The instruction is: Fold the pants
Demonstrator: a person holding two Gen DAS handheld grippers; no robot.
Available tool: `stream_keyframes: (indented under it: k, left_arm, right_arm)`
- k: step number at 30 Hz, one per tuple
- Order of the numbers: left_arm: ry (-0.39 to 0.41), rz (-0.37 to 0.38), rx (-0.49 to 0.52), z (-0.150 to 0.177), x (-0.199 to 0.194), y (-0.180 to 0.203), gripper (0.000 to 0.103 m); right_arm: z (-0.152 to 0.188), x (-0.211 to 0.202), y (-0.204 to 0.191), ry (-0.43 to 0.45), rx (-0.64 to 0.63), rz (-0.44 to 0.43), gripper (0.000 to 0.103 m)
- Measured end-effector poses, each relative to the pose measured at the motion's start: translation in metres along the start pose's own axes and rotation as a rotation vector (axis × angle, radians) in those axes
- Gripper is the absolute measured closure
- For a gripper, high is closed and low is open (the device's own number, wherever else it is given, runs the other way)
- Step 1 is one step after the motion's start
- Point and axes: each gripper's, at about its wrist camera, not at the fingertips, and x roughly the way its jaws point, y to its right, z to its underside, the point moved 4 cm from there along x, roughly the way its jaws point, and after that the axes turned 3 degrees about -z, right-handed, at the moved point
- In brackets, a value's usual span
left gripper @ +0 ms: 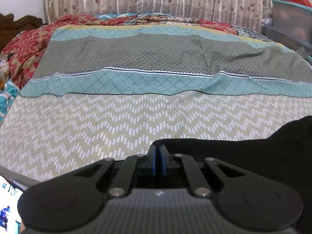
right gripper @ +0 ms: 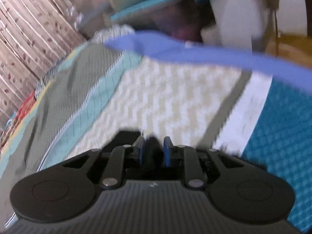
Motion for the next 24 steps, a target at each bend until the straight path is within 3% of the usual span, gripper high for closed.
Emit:
stream_keyframes:
  k: [3, 5, 7, 9, 12, 13, 15, 16, 17, 20, 24]
  left_arm:
    - [0.004, -0.001, 0.025, -0.001, 0.001, 0.002, 0.097]
    - [0.001, -0.004, 0.036, 0.0, 0.003, 0.002, 0.097]
    - [-0.007, -0.008, 0.038, 0.0, 0.007, 0.002, 0.097]
    - [-0.01, -0.009, 0.036, 0.001, 0.009, 0.002, 0.097]
    - [-0.005, -0.008, 0.026, -0.002, 0.011, 0.0, 0.097]
    - [0.002, -0.008, 0.023, -0.002, 0.012, -0.001, 0.097]
    - [0.028, -0.023, 0.028, -0.004, 0.012, -0.002, 0.098]
    - [0.048, -0.039, 0.047, -0.006, 0.011, -0.002, 0.098]
    - [0.065, -0.053, 0.068, -0.008, 0.011, -0.002, 0.098]
    - [0.125, -0.073, 0.075, -0.027, 0.005, -0.008, 0.098]
    - [0.136, -0.107, -0.026, -0.044, 0.009, -0.026, 0.099]
  right_arm:
    - [-0.007, 0.009, -0.025, -0.027, -0.082, -0.071, 0.07]
    - [-0.006, 0.028, -0.043, -0.104, -0.128, -0.11, 0.048]
    - [-0.001, 0.059, -0.058, -0.202, -0.158, -0.108, 0.046]
    - [0.006, 0.091, -0.065, -0.255, -0.099, -0.036, 0.046]
    - [0.022, 0.133, -0.075, -0.383, -0.054, 0.005, 0.041]
    - [0.024, 0.139, -0.081, -0.378, -0.084, 0.026, 0.041]
    - [0.029, 0.145, -0.099, -0.361, -0.198, 0.077, 0.069]
    - [0.032, 0.146, -0.104, -0.344, -0.274, 0.125, 0.091]
    - [0.033, 0.148, -0.105, -0.345, -0.305, 0.128, 0.092]
    - [0.013, 0.146, -0.099, -0.305, -0.189, 0.062, 0.093]
    - [-0.03, 0.113, -0.106, -0.107, 0.027, -0.216, 0.093]
